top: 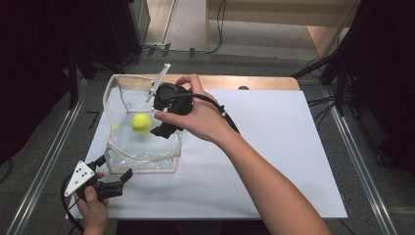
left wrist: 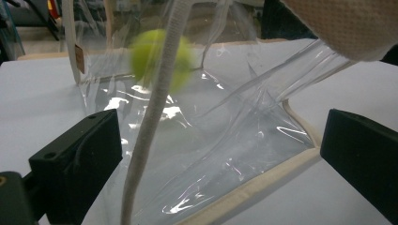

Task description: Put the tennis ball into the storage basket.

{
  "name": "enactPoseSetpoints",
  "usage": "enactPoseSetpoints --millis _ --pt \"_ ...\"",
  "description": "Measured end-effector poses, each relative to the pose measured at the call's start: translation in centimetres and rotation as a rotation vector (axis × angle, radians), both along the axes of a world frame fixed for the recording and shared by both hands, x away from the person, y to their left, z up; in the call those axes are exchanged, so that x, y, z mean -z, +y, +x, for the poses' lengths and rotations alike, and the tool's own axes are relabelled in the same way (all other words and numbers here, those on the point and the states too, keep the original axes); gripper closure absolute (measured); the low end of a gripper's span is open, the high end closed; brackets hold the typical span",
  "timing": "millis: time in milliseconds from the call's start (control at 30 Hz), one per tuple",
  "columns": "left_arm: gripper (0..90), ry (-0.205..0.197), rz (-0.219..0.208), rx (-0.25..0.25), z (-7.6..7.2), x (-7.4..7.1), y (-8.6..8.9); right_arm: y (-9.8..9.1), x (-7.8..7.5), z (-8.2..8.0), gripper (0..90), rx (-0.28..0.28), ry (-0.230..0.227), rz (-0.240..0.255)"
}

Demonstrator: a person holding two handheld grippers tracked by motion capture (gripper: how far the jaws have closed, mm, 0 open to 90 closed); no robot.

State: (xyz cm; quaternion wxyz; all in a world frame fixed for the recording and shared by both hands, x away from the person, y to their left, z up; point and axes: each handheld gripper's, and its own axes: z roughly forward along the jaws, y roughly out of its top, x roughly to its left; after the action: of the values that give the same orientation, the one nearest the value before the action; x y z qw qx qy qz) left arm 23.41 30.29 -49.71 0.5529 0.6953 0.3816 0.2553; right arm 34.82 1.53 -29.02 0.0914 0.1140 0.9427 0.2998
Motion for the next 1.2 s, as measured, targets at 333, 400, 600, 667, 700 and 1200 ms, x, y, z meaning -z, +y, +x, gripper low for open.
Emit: enactPoseSetpoints --millis 333,400,600,667,700,1200 --pt "0.0 0.000 0.002 -0.003 0.0 0.0 0.0 -3.0 1.1 -0.3 8.4 0.050 0.005 0.016" --pt "0.0 -0.001 0.002 -0.003 0.0 0.0 -0.1 -3.4 1.3 -0.5 8.4 0.061 0.011 0.015" --pt "0.0 -0.002 0.001 -0.003 0.0 0.0 -0.1 -4.2 2.1 -0.9 8.4 0.067 0.017 0.007" --pt "0.0 -0.002 0.001 -0.003 0.0 0.0 0.0 -4.6 2.7 -1.1 8.4 0.070 0.019 0.015" --pt "0.0 -0.002 0.001 -0.002 0.0 0.0 0.0 -4.7 2.9 -1.2 8.4 0.072 0.024 0.014" --pt "0.0 -0.003 0.000 -0.001 0.0 0.0 0.0 -5.7 5.3 -2.3 0.0 0.095 0.035 0.007"
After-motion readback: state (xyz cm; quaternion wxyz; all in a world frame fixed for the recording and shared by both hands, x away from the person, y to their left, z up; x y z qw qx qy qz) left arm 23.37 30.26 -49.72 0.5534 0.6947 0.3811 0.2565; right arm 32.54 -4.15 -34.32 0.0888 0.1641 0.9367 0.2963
